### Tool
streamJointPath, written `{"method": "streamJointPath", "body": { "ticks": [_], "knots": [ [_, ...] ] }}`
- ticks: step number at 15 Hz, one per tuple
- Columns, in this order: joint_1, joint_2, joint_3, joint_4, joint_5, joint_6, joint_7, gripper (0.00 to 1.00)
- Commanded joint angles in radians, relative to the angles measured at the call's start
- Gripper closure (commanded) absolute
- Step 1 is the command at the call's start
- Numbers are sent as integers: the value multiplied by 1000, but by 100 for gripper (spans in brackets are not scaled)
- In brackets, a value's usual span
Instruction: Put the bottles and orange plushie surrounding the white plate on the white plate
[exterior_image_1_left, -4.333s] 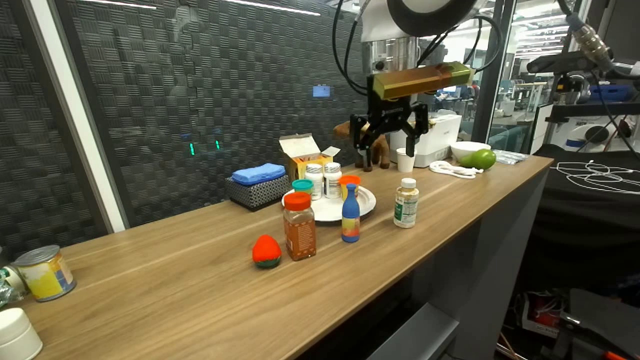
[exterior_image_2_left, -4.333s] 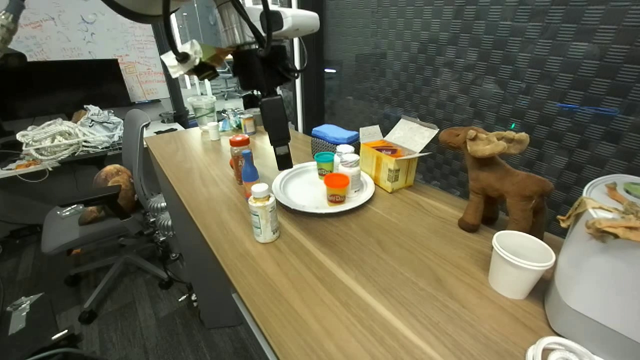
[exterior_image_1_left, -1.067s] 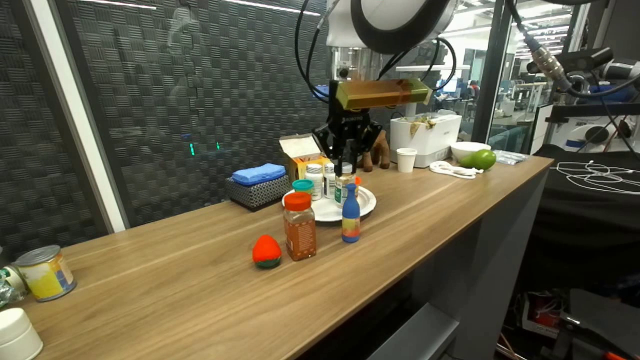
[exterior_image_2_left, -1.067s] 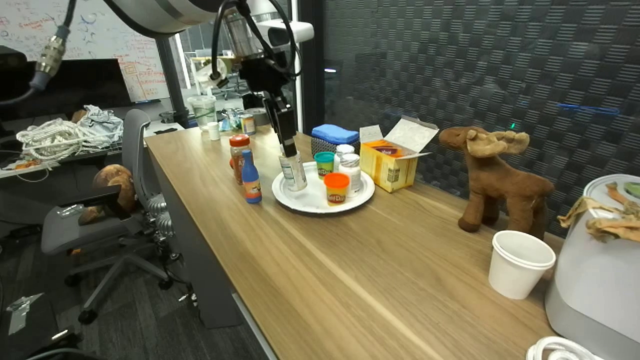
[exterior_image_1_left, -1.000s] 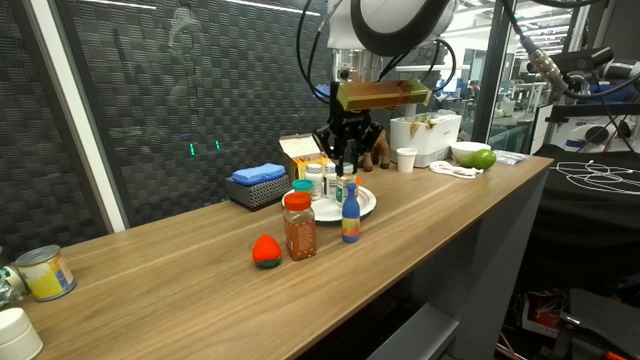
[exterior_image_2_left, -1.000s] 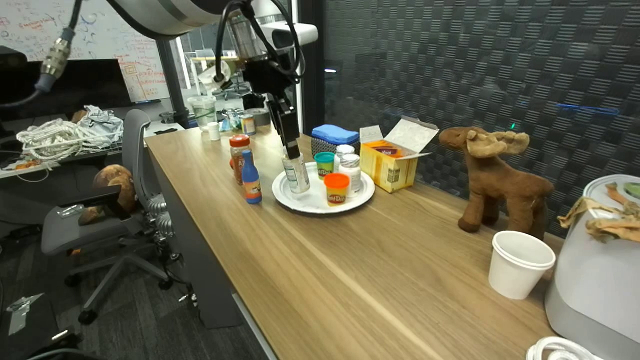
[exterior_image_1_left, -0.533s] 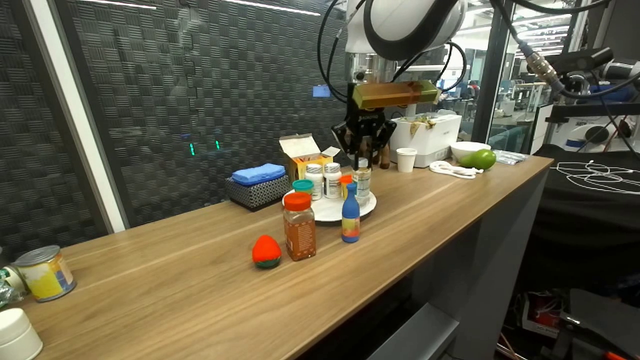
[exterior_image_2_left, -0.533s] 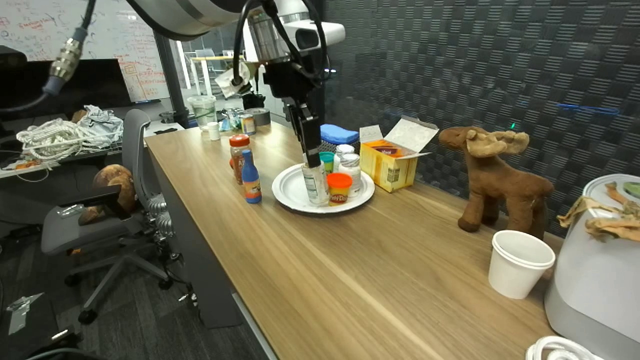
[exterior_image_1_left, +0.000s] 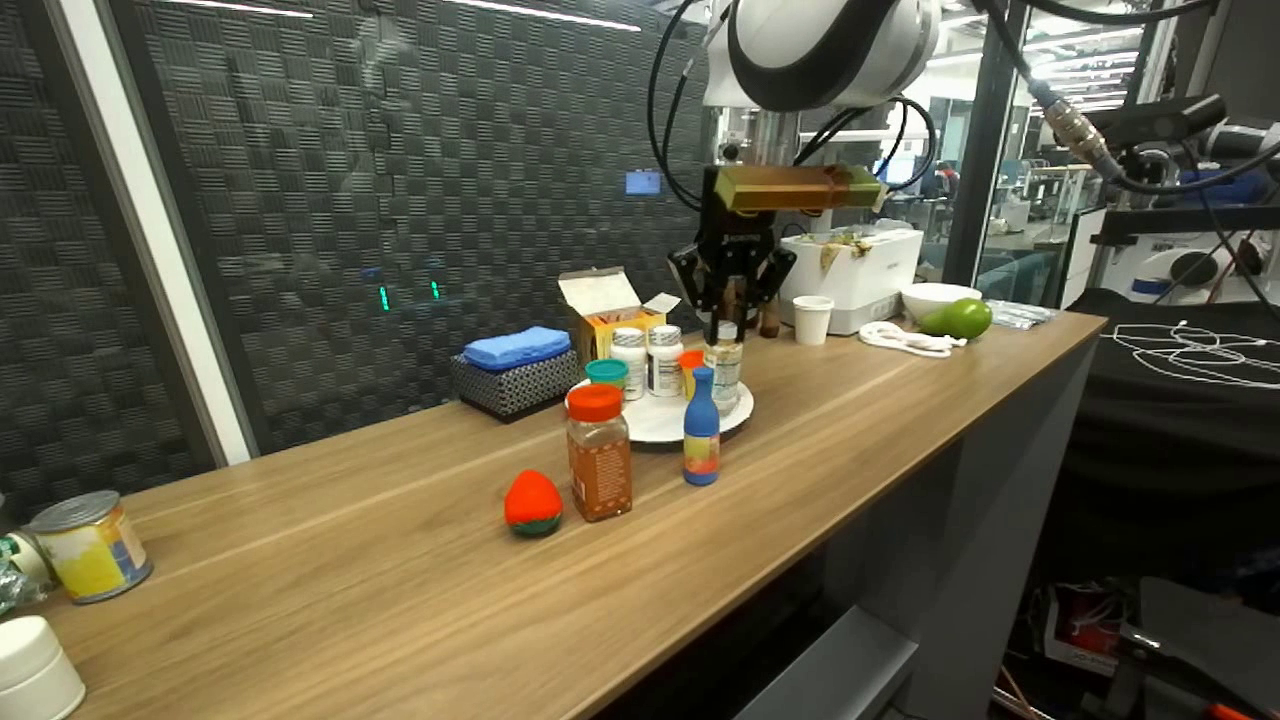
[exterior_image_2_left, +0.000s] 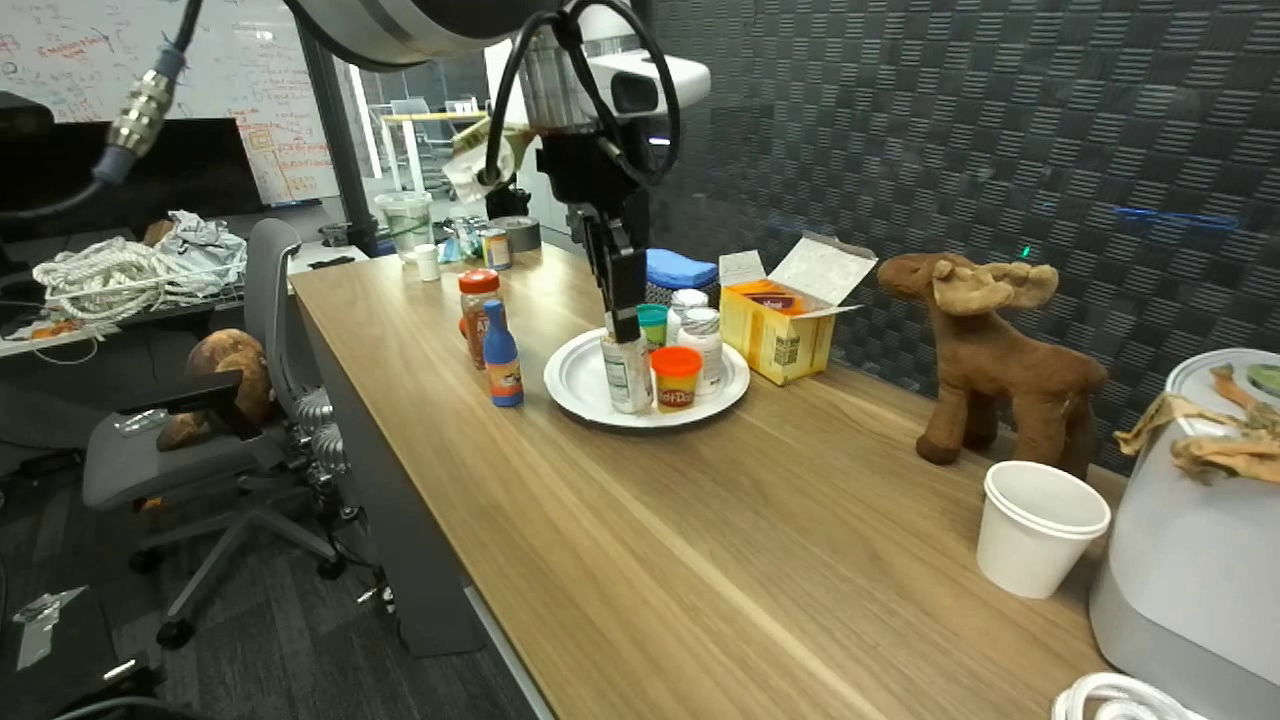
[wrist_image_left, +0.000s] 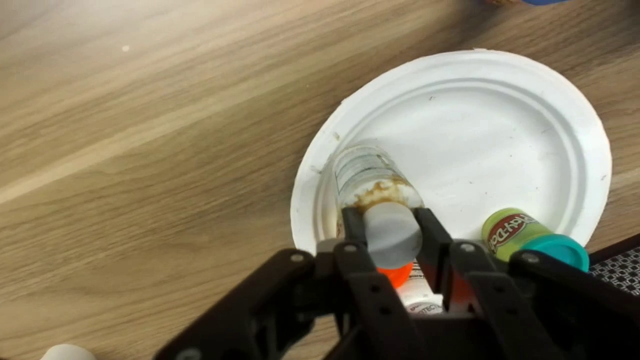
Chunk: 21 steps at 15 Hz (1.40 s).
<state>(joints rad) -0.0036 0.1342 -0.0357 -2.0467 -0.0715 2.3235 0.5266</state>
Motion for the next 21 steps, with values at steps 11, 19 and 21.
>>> {"method": "streamJointPath", "body": {
  "ticks": [11,19,21],
  "knots": [
    [40,30,3,23,5,-17,-20,15],
    [106,-35,30,25,-105,-55,95,0],
    [113,-45,45,12,-90,-57,104,1]
  ]
}}
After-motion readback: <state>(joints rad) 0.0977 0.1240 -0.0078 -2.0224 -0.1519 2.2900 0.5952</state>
